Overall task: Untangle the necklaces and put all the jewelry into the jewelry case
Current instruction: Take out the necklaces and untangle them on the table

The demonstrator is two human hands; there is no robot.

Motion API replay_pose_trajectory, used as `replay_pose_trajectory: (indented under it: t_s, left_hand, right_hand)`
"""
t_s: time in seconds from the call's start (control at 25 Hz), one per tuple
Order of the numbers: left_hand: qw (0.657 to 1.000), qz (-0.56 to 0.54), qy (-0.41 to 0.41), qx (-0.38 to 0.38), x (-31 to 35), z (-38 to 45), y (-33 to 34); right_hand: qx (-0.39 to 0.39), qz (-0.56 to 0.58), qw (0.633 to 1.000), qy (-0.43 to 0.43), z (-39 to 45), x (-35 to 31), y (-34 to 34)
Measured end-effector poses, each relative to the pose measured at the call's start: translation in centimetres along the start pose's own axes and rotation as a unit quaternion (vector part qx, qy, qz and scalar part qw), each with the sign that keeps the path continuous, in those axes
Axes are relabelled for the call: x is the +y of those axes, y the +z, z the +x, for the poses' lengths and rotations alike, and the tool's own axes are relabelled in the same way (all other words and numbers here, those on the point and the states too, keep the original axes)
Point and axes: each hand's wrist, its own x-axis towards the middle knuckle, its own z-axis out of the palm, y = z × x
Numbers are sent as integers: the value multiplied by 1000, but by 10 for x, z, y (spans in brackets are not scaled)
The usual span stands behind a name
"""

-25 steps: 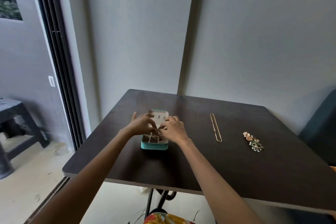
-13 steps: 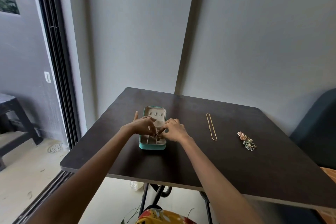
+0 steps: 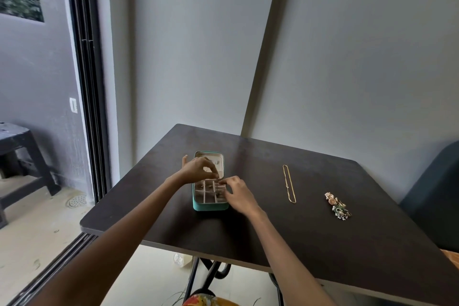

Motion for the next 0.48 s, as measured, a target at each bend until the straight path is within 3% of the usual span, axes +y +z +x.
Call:
replay_pose_trajectory:
  t_s: [0.12,0.24,0.36,0.48]
  left_hand:
    - [989,-148,9,19,5,1,-15]
    - [947,-319,38,19,13,0,-31]
    - [932,-354,70,37,18,0,-42]
    - [912,-402,81,27,19,4,-46]
  right_hand:
    - [29,50,998,-1,3,0,-4]
    - [73,146,987,4,11,-6,-13]
    - [99,285,953,24,15,-16,-29]
    - [67,378,923,19,19,-24,-46]
